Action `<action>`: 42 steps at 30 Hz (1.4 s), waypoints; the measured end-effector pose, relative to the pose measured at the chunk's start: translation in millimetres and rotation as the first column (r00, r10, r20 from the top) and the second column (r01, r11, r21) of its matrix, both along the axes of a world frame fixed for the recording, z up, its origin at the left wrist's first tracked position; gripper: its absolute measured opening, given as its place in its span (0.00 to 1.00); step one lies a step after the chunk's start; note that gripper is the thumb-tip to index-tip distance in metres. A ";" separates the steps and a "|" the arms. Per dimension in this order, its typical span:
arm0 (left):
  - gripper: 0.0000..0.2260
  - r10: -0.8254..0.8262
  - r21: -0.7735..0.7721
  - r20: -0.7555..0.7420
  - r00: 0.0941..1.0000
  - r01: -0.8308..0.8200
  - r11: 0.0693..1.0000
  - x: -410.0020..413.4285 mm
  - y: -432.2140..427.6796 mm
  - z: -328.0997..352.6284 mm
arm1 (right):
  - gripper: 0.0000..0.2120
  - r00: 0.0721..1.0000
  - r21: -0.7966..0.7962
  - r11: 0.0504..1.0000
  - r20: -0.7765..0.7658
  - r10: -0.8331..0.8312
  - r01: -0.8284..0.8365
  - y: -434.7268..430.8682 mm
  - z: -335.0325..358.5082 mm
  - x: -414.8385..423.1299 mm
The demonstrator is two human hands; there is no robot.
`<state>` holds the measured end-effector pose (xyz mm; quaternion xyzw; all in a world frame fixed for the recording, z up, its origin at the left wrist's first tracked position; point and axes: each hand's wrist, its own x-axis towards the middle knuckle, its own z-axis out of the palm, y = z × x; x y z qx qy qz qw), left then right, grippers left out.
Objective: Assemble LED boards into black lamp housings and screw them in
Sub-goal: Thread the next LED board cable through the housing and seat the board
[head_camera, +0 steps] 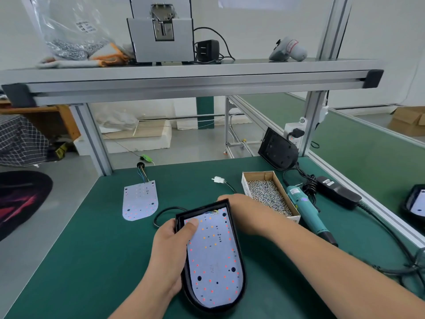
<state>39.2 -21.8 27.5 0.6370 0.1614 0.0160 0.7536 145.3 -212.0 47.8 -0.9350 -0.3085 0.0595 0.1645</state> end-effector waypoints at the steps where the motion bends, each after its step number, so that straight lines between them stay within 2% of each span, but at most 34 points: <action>1: 0.12 0.020 0.002 -0.004 1.000 -0.020 1.000 0.7 -0.8 -0.8 | 0.12 0.995 0.100 0.995 -0.097 -0.004 0.014 -3.6 3.2 -2.3; 3: 0.11 0.041 0.016 -0.012 0.999 -0.041 0.999 2.7 -1.9 -2.0 | 0.24 0.922 0.304 0.946 -0.387 0.014 0.114 -6.9 13.9 -8.7; 4: 0.09 0.048 0.041 -0.013 0.999 -0.047 0.998 3.2 -2.6 -2.7 | 0.28 0.877 0.338 0.927 -0.480 0.020 0.164 -8.1 16.3 -11.4; 6: 0.05 0.059 0.157 0.005 0.998 -0.059 0.986 3.7 -3.8 -3.4 | 0.30 0.867 0.325 0.931 -0.498 0.021 0.164 -10.7 18.3 -17.7; 10: 0.07 0.017 0.414 0.065 0.998 -0.042 0.909 5.9 -3.6 -2.3 | 0.23 0.873 0.347 0.920 -0.488 0.011 0.182 -20.3 8.0 -34.1; 14: 0.12 -0.124 0.625 -0.010 0.992 0.103 0.774 8.9 4.9 -1.1 | 0.20 0.918 0.304 0.936 -0.394 -0.045 0.176 -34.8 3.0 -42.4; 18: 0.10 -0.225 0.695 -0.036 0.974 0.186 0.695 7.9 8.2 4.4 | 0.20 0.950 0.212 0.962 -0.295 -0.103 0.171 -36.1 5.0 -49.9; 22: 0.09 -0.285 0.822 0.037 0.958 0.133 0.553 9.8 7.9 5.7 | 0.11 0.987 0.174 0.973 0.031 -0.157 0.149 -42.8 13.8 -58.5; 24: 0.13 -0.295 0.771 0.057 0.954 0.146 0.620 8.1 10.0 4.6 | 0.08 0.957 0.205 0.949 0.115 -0.267 0.241 -60.4 21.6 -58.1; 26: 0.16 -0.286 0.719 0.064 0.956 0.155 0.678 5.6 11.5 2.0 | 0.07 0.899 0.114 0.917 0.184 -0.398 0.382 -88.2 26.7 -55.9; 28: 0.19 -0.270 0.697 0.065 0.961 0.150 0.702 4.7 12.7 -0.8 | 0.13 0.836 -0.034 0.855 0.236 -0.496 0.517 -117.7 25.9 -54.6; 30: 0.20 -0.259 0.674 0.088 0.962 0.134 0.726 4.6 11.3 0.6 | 0.20 0.793 -0.118 0.791 0.216 -0.569 0.600 -143.0 19.3 -55.2; 32: 0.19 -0.260 0.665 0.103 0.960 0.127 0.736 5.0 9.6 2.1 | 0.28 0.777 -0.158 0.761 0.143 -0.613 0.629 -160.8 11.0 -55.5; 35: 0.18 -0.251 0.658 0.090 0.964 0.131 0.742 4.8 9.3 2.8 | 0.36 0.782 -0.132 0.775 0.001 -0.624 0.618 -175.3 7.8 -55.1; 40: 0.18 -0.209 0.611 0.093 0.974 0.110 0.784 3.4 12.1 3.4 | 0.48 0.801 -0.123 0.806 -0.098 -0.591 0.579 -181.4 11.5 -55.9; 42: 0.18 -0.191 0.596 0.103 0.976 0.093 0.798 3.0 12.6 5.4 | 0.46 0.807 -0.125 0.811 -0.095 -0.583 0.571 -177.3 9.0 -55.1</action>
